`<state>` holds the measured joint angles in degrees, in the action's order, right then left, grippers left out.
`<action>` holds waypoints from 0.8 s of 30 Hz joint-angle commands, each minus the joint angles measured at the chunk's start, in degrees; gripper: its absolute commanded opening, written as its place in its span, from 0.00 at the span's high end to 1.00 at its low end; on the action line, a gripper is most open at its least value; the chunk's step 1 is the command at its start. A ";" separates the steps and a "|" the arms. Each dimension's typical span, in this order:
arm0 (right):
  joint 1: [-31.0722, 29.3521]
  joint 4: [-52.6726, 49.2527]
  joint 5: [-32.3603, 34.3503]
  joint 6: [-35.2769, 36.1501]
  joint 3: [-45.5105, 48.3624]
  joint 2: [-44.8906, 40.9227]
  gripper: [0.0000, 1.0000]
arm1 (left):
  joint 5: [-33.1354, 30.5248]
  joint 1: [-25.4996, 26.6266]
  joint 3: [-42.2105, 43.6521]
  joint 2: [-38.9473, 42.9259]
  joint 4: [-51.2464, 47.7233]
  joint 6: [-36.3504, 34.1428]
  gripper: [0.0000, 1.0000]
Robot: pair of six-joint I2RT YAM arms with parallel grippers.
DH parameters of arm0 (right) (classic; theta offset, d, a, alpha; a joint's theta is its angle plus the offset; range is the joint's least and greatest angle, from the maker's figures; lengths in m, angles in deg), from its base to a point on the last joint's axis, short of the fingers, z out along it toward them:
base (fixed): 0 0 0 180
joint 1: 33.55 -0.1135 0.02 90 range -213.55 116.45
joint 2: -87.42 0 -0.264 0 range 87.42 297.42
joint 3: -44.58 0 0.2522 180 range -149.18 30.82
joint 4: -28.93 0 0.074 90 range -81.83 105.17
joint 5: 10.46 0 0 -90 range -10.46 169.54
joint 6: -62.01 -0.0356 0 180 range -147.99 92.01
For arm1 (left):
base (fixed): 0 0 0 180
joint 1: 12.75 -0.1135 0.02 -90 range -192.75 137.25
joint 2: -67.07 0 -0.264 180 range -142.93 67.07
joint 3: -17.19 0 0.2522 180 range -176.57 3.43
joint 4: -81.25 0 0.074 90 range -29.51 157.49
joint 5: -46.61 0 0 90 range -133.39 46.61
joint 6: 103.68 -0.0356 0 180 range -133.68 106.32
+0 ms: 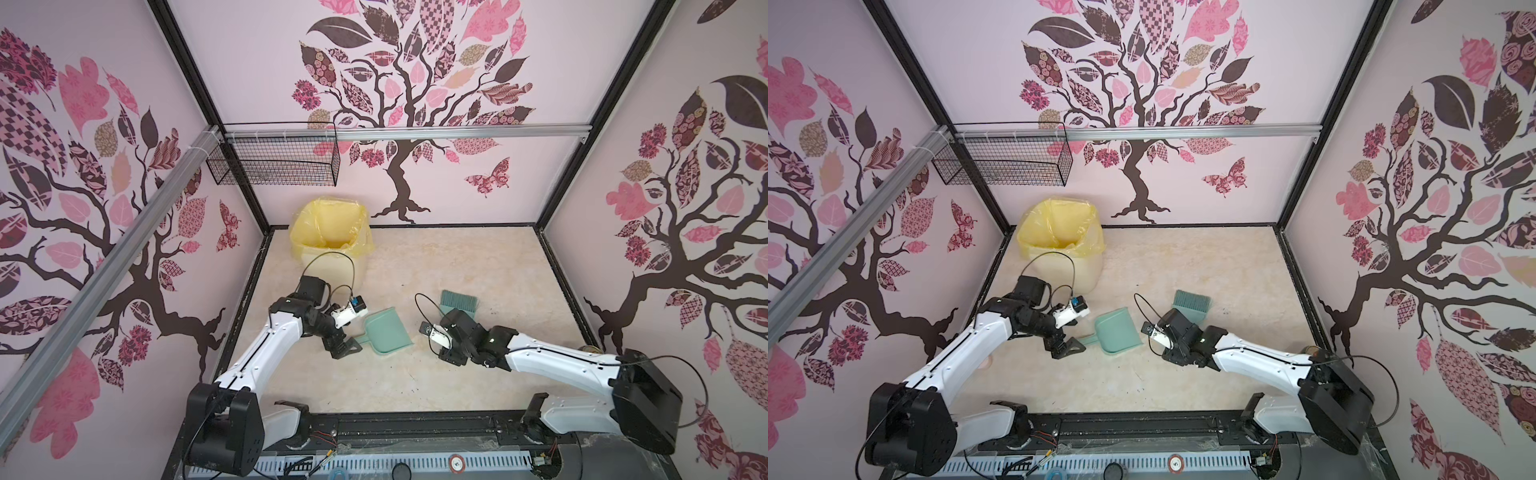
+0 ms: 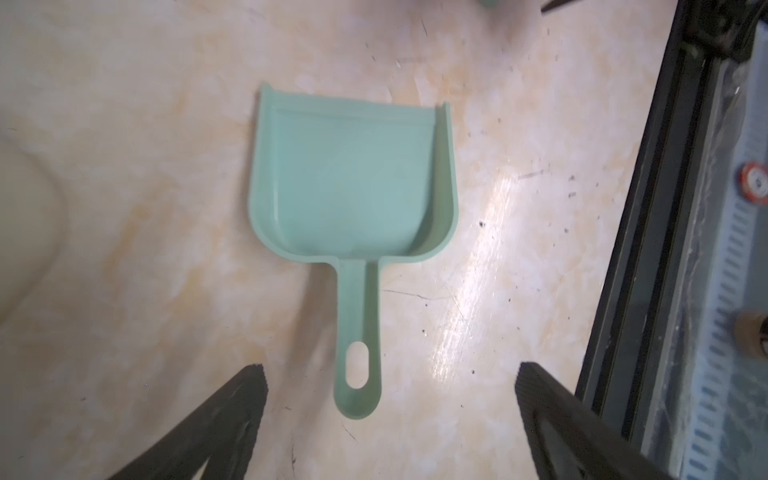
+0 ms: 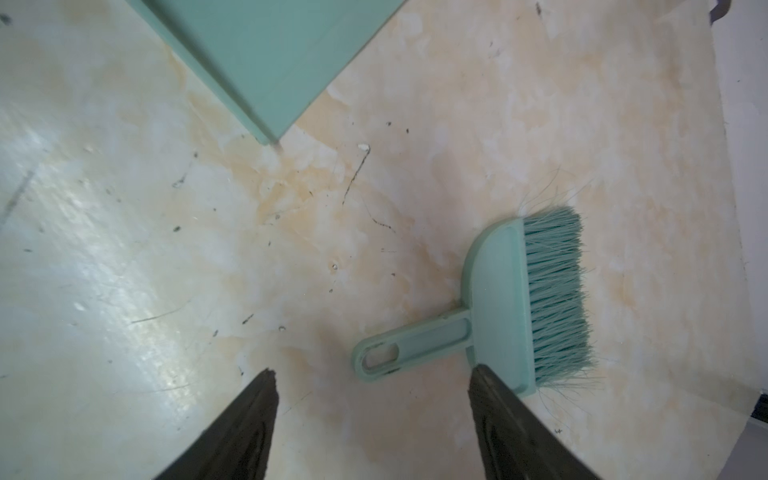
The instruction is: Sweep away the paper scraps from the table
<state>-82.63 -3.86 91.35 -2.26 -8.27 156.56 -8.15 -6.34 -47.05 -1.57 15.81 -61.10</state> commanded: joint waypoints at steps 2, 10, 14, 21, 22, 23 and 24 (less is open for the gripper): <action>4.31 2.71 -4.61 -6.89 -2.84 -11.25 0.24 | 11.00 -10.38 -4.24 3.72 9.18 13.58 0.03; 24.68 24.38 -3.85 -19.55 1.57 -21.66 0.13 | -9.66 -15.06 8.15 6.46 47.82 43.54 0.03; 37.10 35.97 -4.39 -25.68 8.08 -19.59 0.13 | -18.20 -15.03 16.61 6.78 62.11 48.90 0.03; 43.04 62.92 2.51 -29.60 22.92 -13.45 0.11 | -21.93 -15.03 26.33 2.40 77.46 49.23 0.05; 43.04 65.00 2.76 -29.65 23.91 -11.52 0.11 | -22.06 -15.03 27.00 1.24 79.10 49.14 0.06; 42.99 67.61 3.32 -30.06 25.07 -8.81 0.10 | -22.21 -15.04 27.62 -0.19 80.88 48.92 0.06; 42.99 70.43 3.97 -30.82 26.24 -6.05 0.10 | -22.82 -15.03 28.07 -1.74 82.59 49.05 0.06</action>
<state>-39.84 51.84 92.36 -30.06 16.97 145.99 -28.30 -21.16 -21.48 -0.81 88.46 -13.38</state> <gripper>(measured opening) 0.898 0.942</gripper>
